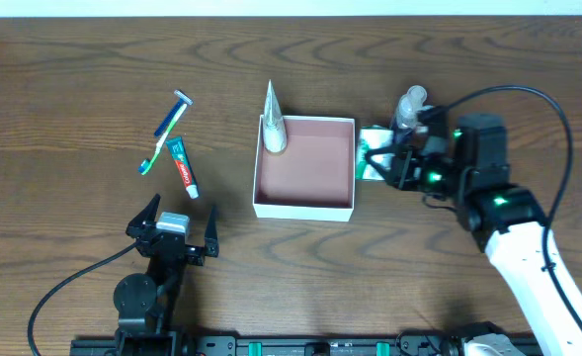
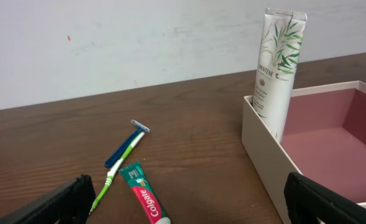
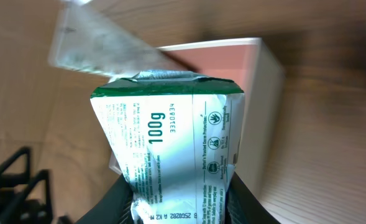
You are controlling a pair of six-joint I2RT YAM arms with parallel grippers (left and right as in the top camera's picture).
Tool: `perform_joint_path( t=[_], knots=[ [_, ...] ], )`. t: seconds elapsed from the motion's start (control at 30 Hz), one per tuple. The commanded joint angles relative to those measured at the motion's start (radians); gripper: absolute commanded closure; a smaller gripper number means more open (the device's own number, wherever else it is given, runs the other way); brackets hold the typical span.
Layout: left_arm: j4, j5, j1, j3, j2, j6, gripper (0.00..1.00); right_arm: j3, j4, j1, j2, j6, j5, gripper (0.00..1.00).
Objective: Pack container
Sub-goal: 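Carry soap box with right gripper and lower it into box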
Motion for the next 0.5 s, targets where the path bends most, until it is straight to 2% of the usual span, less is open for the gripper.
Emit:
perform_joint_path(
  t=[0.0,0.23,0.47],
  knots=[
    [-0.031,0.028,0.004,-0.018,0.001,0.016,0.02,0.013,0.033,0.106,-0.005,0.107,0.102,0.78],
    [-0.031,0.028,0.004,-0.018,0.001,0.016,0.02,0.013,0.135,0.306,0.059,0.209,0.311,0.77],
    [-0.031,0.028,0.004,-0.018,0.001,0.016,0.02,0.013,0.230,0.414,0.171,0.309,0.445,0.78]
  ],
)
